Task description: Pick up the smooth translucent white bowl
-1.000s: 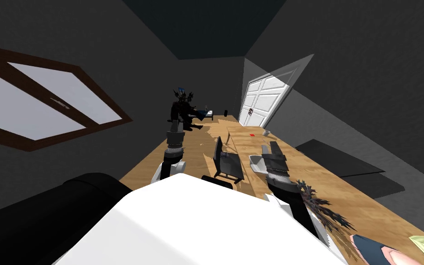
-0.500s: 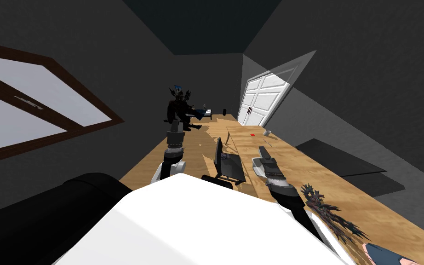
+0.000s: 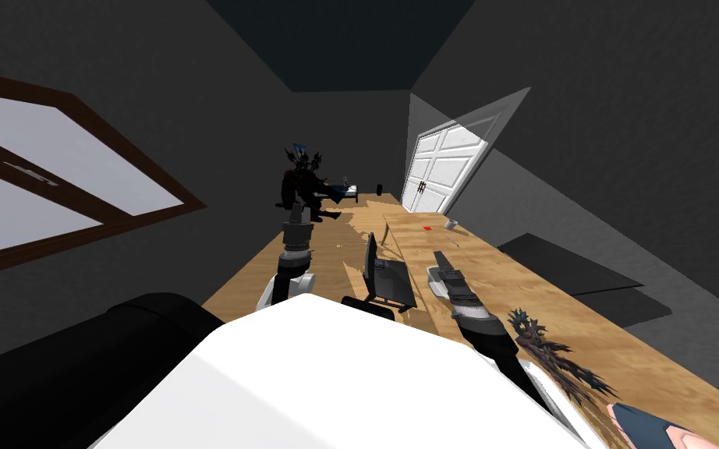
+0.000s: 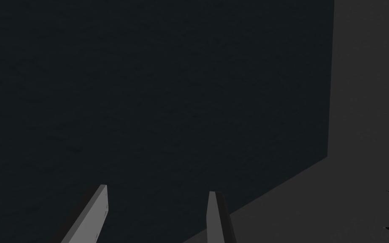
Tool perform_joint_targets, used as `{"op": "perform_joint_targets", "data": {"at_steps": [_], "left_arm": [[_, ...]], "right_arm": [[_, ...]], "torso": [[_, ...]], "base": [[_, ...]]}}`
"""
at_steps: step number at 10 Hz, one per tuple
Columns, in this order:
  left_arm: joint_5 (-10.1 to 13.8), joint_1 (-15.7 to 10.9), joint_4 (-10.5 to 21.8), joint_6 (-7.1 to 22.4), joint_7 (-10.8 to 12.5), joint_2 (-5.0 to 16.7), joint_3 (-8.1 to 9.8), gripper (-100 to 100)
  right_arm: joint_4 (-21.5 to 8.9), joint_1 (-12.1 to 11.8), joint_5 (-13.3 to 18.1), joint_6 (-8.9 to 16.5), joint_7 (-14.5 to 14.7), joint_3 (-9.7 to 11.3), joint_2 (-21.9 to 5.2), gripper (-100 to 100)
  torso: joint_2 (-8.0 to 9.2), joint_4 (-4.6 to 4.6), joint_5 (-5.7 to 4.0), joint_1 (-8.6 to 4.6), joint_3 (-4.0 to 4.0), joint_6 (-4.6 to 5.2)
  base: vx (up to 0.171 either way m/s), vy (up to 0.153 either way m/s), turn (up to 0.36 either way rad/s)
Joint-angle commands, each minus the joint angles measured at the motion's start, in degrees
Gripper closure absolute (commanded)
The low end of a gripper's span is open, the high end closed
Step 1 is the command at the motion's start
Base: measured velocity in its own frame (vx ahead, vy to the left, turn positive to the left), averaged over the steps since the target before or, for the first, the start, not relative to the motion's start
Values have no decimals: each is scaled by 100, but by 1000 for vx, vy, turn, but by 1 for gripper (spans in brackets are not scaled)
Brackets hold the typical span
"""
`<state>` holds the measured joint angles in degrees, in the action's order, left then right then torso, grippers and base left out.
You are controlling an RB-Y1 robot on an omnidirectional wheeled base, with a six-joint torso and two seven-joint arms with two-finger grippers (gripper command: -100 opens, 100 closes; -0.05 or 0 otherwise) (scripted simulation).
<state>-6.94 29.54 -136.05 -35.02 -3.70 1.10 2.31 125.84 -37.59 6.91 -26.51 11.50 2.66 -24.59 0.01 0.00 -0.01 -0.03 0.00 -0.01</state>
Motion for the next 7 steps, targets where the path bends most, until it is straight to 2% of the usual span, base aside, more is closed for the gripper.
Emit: {"op": "perform_joint_targets", "data": {"at_steps": [1, 5, 7], "left_arm": [[0, 0, 0, 0, 0, 0, 0, 0], [0, 0, 0, 0, 0, 0, 0, 0], [0, -1, 0, 0, 0, 0, 0, 0]], "right_arm": [[0, 1, 0, 1, -1, 0, -1, -100], [0, 1, 0, 1, -1, 0, -1, -100], [-129, -34, 175, 54, 161, -71, -259, -100]], "torso": [[0, 0, 0, 0, 0, 0], [0, 0, 0, -2, 0, -1], [18, 3, -1, -6, 9, 0]], "base": [[-1, 7, -19], [1, -4, 10], [-93, -32, -9]]}}
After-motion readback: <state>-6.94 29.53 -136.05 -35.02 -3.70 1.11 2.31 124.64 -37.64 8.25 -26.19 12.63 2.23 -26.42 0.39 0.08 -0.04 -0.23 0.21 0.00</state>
